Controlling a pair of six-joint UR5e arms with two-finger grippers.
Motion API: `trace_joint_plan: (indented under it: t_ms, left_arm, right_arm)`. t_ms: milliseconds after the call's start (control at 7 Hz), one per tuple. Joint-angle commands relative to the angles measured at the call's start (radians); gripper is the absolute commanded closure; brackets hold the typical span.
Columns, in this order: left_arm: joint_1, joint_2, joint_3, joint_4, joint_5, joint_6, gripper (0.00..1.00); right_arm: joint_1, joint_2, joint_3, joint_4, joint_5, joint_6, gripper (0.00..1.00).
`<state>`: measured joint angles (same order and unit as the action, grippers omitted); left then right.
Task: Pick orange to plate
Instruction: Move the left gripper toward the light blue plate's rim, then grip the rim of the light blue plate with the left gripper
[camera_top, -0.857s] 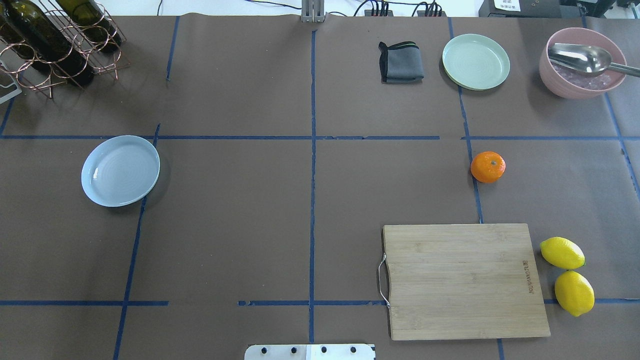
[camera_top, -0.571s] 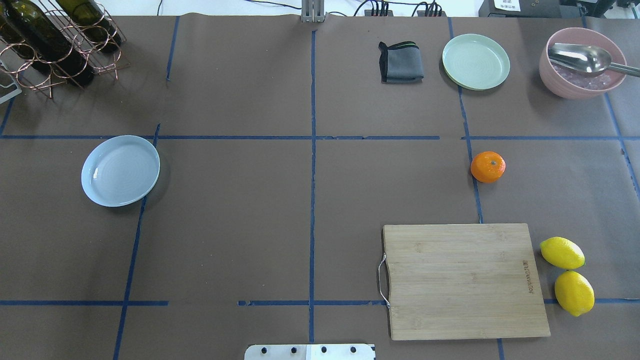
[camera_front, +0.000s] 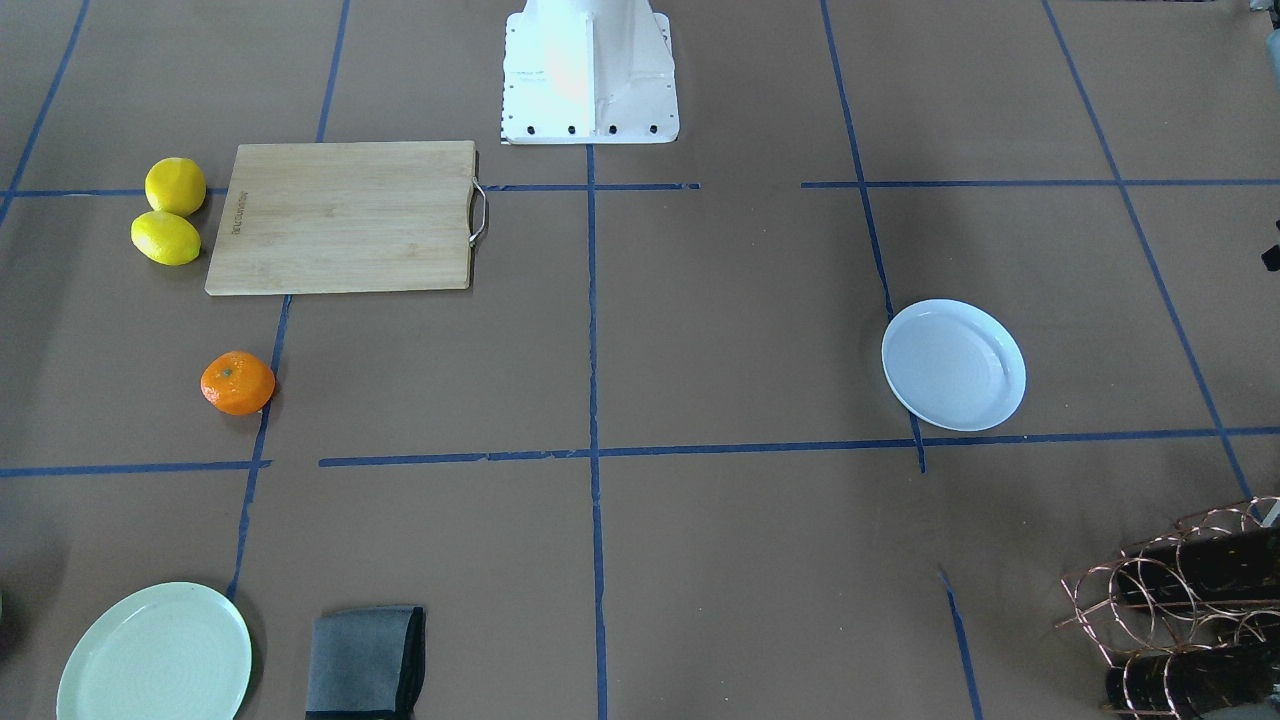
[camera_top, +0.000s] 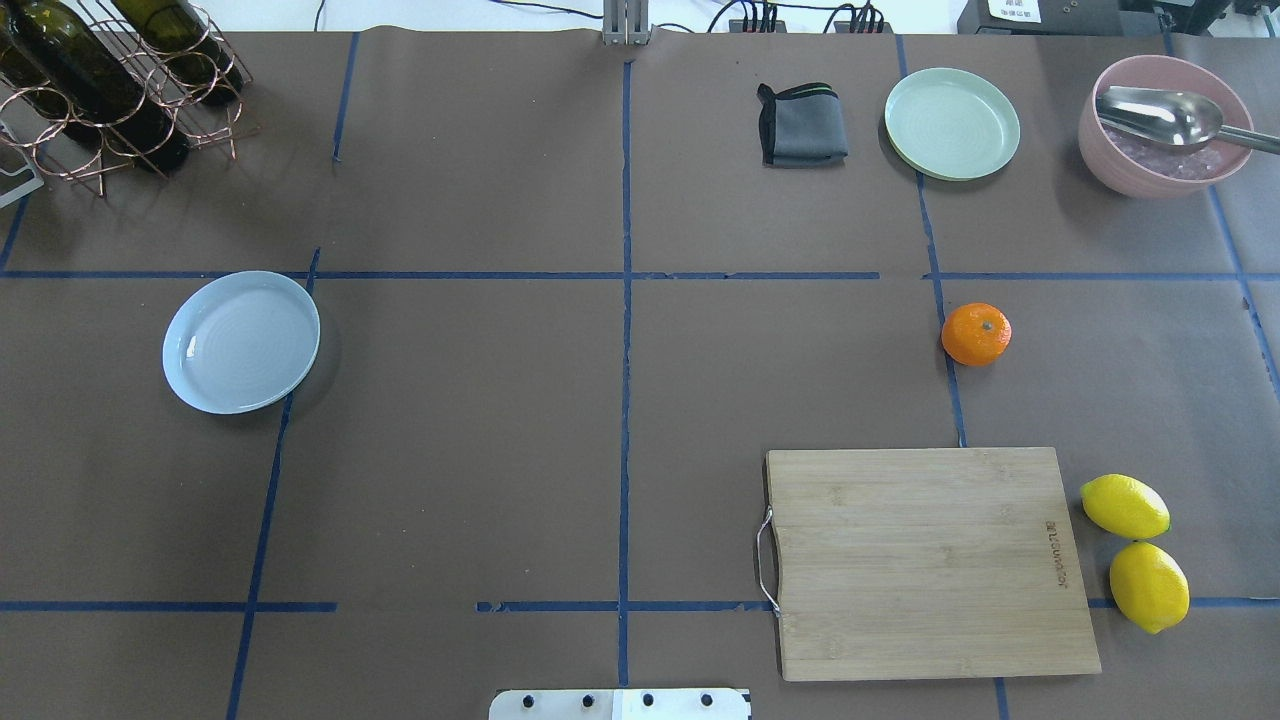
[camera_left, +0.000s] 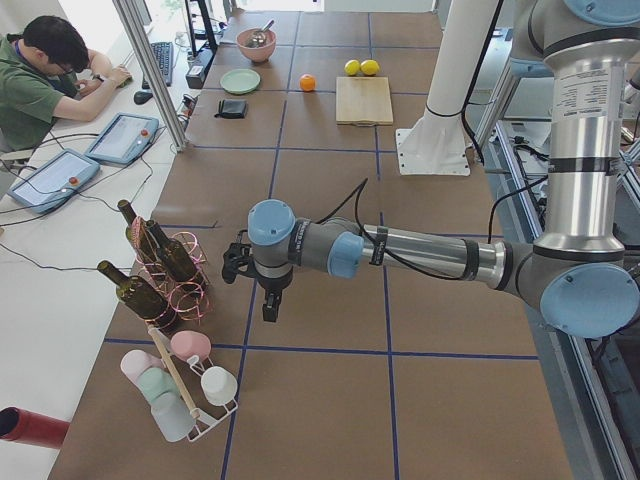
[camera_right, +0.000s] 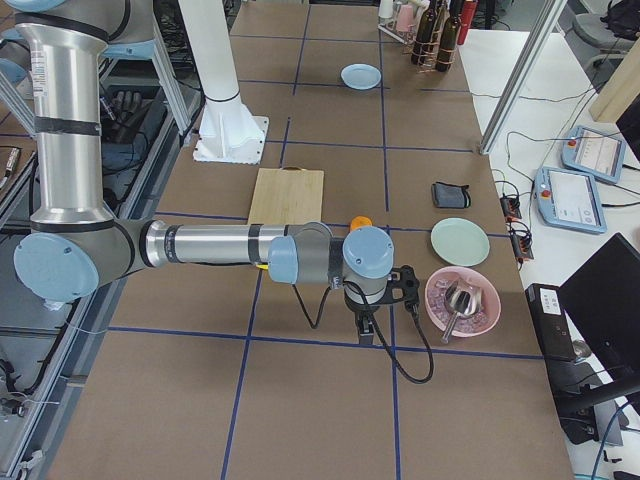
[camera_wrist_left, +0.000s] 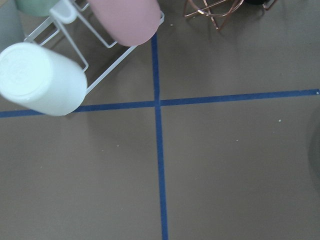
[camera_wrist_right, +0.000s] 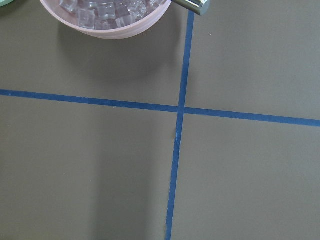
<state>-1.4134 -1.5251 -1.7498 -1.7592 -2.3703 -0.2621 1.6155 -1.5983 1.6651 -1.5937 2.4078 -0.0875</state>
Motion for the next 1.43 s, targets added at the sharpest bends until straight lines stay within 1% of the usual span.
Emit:
trace_joint_plan:
  t_ms: [0,143,286,429,571,714,857,1286]
  left_arm:
    - [0.169,0.006,-0.013,-0.177,0.006,-0.284,0.00]
    - [0.206,0.005,-0.002,-0.221,0.023,-0.355,0.00]
    - [0.264,0.000,0.001,-0.258,0.089,-0.456,0.00]
    - [0.342,-0.007,0.042,-0.328,0.171,-0.553,0.00]
    - [0.396,-0.010,0.108,-0.450,0.201,-0.630,0.00]
    - [0.472,-0.041,0.143,-0.506,0.221,-0.737,0.03]
    - [0.502,-0.053,0.147,-0.508,0.280,-0.770,0.07]
    - [0.513,-0.085,0.190,-0.508,0.295,-0.770,0.24]
  right_arm:
    - [-0.018,0.003,0.007,0.000,-0.002,0.005,0.00]
    - [-0.034,0.044,0.007,-0.003,-0.010,0.005,0.00]
    - [-0.034,0.066,0.015,-0.006,-0.012,0.005,0.00]
    - [-0.034,0.061,0.010,-0.002,-0.003,0.006,0.00]
    - [-0.034,0.063,0.009,-0.002,-0.003,0.006,0.00]
    - [-0.035,0.067,0.007,-0.009,-0.003,0.008,0.00]
    - [-0.035,0.063,0.007,-0.006,-0.003,0.008,0.00]
    - [-0.035,0.069,0.009,-0.009,0.001,0.008,0.00]
